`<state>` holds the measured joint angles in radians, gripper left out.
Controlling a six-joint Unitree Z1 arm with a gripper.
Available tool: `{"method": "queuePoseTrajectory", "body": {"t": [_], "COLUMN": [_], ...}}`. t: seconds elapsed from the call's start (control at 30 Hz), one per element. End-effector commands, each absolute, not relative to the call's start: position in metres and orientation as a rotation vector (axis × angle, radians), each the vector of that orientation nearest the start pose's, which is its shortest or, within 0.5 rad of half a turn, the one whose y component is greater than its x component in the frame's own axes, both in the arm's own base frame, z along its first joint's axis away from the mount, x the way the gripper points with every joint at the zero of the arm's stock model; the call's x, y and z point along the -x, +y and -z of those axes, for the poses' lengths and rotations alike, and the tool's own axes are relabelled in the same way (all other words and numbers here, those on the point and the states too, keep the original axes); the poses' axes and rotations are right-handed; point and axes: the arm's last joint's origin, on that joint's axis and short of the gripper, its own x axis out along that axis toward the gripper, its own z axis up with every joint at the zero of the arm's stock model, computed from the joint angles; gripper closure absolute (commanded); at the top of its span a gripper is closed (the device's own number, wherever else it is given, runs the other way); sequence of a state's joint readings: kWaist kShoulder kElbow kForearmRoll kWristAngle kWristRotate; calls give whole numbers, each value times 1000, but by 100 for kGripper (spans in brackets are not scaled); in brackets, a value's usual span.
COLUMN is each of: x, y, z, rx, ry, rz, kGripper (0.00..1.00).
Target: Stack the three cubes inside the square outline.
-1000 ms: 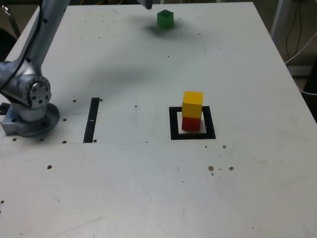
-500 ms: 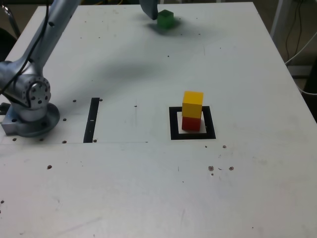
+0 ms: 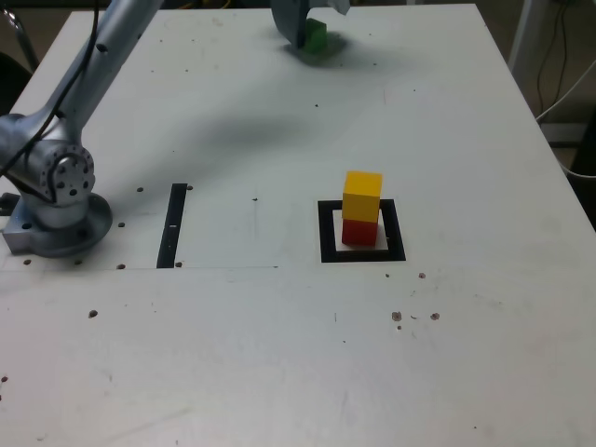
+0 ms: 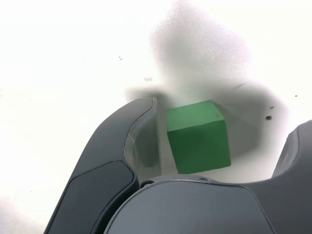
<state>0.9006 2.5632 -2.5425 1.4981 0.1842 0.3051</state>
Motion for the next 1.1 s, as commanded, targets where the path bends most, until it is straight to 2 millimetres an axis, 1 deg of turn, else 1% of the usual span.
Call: {"method": "queuePoseTrajectory", "body": {"t": [0.0, 0.37, 0.53, 0.9, 1.07], "x": [-314, -311, -313, -314, -314], "y": [414, 412, 410, 409, 409], "z": [-227, -217, -214, -216, -216], "rx": [333, 371, 382, 378, 373], "ry": [1576, 1603, 1604, 1595, 1594], "rz": [-625, -592, -572, -563, -555], "kGripper": [12, 25, 26, 39, 41]}}
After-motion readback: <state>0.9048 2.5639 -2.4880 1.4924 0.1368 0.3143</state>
